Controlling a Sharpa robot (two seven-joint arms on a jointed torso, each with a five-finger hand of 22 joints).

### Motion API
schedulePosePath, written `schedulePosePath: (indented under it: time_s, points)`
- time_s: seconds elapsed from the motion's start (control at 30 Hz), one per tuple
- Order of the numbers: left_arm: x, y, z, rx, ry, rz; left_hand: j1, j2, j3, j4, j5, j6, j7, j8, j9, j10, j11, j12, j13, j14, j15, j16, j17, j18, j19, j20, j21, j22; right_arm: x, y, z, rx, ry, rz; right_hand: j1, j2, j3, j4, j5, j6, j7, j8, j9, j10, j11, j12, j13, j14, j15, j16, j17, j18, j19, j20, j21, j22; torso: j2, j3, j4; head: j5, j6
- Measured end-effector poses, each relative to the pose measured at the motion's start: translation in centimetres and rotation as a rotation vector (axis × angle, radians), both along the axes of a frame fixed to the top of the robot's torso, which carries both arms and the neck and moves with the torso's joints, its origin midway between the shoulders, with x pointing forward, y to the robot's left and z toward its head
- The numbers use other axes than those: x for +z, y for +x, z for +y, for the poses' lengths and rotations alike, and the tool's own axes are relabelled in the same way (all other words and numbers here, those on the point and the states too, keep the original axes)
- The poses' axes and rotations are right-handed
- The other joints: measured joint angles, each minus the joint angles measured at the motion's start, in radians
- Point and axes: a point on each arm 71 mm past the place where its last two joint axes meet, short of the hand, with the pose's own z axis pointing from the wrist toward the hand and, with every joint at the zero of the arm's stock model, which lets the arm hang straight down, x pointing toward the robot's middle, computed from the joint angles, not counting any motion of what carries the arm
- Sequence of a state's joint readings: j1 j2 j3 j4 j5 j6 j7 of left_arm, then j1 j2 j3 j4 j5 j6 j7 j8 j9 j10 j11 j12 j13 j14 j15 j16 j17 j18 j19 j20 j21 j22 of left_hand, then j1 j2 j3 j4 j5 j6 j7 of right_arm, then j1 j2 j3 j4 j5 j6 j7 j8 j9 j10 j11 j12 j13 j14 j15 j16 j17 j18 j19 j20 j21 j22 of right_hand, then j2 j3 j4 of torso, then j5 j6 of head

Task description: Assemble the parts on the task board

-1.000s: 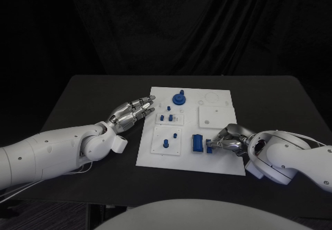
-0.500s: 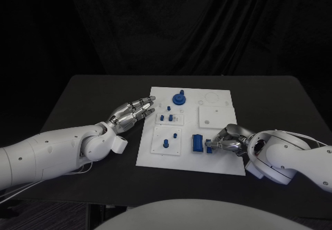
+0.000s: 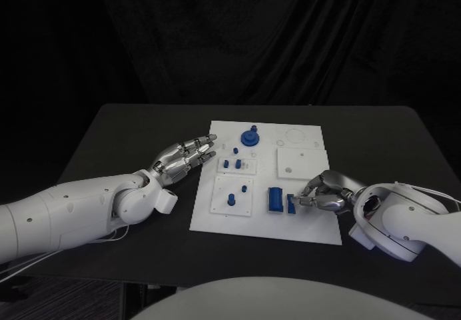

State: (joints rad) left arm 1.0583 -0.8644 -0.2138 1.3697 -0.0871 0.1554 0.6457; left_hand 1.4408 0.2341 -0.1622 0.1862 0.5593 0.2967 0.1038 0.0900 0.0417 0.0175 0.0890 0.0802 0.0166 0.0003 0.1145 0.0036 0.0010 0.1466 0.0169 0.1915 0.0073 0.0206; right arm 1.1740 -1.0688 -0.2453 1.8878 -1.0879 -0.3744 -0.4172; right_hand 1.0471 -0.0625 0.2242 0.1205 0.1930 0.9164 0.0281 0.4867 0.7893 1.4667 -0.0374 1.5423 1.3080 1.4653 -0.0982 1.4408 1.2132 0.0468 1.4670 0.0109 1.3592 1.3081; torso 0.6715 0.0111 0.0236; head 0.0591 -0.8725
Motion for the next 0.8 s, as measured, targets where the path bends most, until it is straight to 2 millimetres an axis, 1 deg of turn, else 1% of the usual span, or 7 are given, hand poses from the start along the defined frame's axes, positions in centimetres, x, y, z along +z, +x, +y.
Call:
schedulePosePath:
  time_s: [0.17,0.2,0.3,0.5,0.6,0.7,0.8]
  points:
    - [-0.05,-0.06,0.10,0.001,0.001,0.001,0.000,0.000,0.000,0.000,0.000,0.004,0.004,0.000,0.000,0.000,0.000,0.000,0.000,0.000,0.000,0.000,0.000,0.000,0.000,0.000,0.000,0.000,0.27,-0.18,-0.42,0.029,-0.004,-0.032,0.023,-0.012,-0.043,0.032,0.000,-0.023,-0.017,0.128,0.100,-0.003,-0.015,0.000,0.000,-0.001,-0.009,0.000,0.002,0.000,0.000,0.000,0.000,0.000,0.000,0.0004,0.0000,0.000,0.000]
    - [-0.05,-0.06,0.10,0.002,0.001,0.002,0.000,0.000,0.000,0.000,0.000,0.004,0.004,0.000,0.000,0.000,0.000,0.000,0.000,0.000,0.000,0.000,0.000,0.000,0.000,0.000,0.000,0.001,0.29,-0.19,-0.48,0.034,-0.006,-0.036,0.027,-0.016,-0.053,0.042,0.000,-0.031,-0.021,0.155,0.123,0.000,-0.018,0.000,0.000,0.003,-0.012,0.000,0.002,0.000,-0.003,-0.004,0.000,0.000,0.000,0.0004,-0.0001,0.000,0.000]
    - [-0.09,-0.09,0.14,0.002,0.001,0.003,0.000,0.000,0.000,0.000,0.000,0.004,0.004,0.000,0.000,0.000,0.000,0.000,0.000,0.000,0.000,0.000,0.000,0.000,0.000,0.000,0.000,0.001,0.30,-0.25,-0.61,0.052,-0.019,-0.043,0.033,-0.022,-0.076,0.065,0.000,-0.044,-0.028,0.218,0.177,-0.002,-0.024,0.000,0.000,0.001,-0.017,0.000,0.002,0.000,0.001,-0.010,0.000,0.000,0.000,0.0007,-0.0002,0.001,0.000]
    - [-0.14,-0.13,0.17,0.002,0.001,0.004,0.000,0.000,0.000,0.000,0.000,0.004,0.004,0.000,0.000,0.000,0.000,0.000,0.000,0.000,0.000,0.000,0.000,0.000,0.000,0.000,0.000,0.001,0.13,-0.35,-0.50,0.092,-0.049,-0.037,0.070,-0.031,-0.106,0.095,0.000,-0.056,-0.040,0.304,0.259,0.002,-0.034,0.004,0.000,0.003,-0.026,0.000,-0.003,0.000,-0.002,-0.020,0.000,0.000,0.000,0.0010,-0.0011,0.001,0.000]
    - [-0.15,-0.15,0.17,0.002,0.001,0.004,0.000,0.000,0.000,0.000,0.000,0.004,0.004,0.000,0.000,0.000,0.000,0.000,0.000,0.000,0.000,0.000,0.001,0.000,0.000,0.000,0.000,0.001,-0.03,-0.40,-0.41,0.112,-0.064,-0.029,0.076,-0.036,-0.116,0.104,0.000,-0.058,-0.042,0.325,0.280,-0.002,-0.038,0.004,0.000,0.003,-0.026,0.000,-0.004,0.000,-0.002,-0.020,0.000,0.000,0.000,0.0011,-0.0012,0.001,0.000]
    - [-0.16,-0.16,0.21,0.003,0.002,0.004,0.000,0.000,0.000,0.000,0.000,0.004,0.004,0.000,0.000,0.000,0.000,0.000,0.000,0.000,0.000,0.000,0.001,0.000,0.000,0.000,0.000,0.001,-0.15,-0.45,-0.31,0.127,-0.075,-0.023,0.082,-0.043,-0.131,0.121,0.004,-0.041,-0.046,0.369,0.317,-0.002,-0.038,0.008,0.000,0.000,-0.029,0.000,-0.003,0.000,-0.002,-0.020,0.000,0.000,0.000,0.0011,-0.0013,0.001,0.000]
    - [-0.17,-0.16,0.23,0.003,0.002,0.005,0.000,0.000,0.000,0.000,0.000,0.004,0.004,0.000,0.000,0.000,0.000,0.000,0.000,0.000,0.000,0.000,0.001,0.000,0.000,0.000,0.000,0.001,-0.27,-0.46,-0.21,0.140,-0.086,-0.016,0.091,-0.051,-0.136,0.131,0.004,-0.038,-0.050,0.389,0.334,-0.002,-0.038,0.008,0.000,0.000,-0.029,0.000,-0.002,0.000,-0.002,-0.020,0.000,0.000,0.000,0.0011,-0.0013,0.001,0.000]
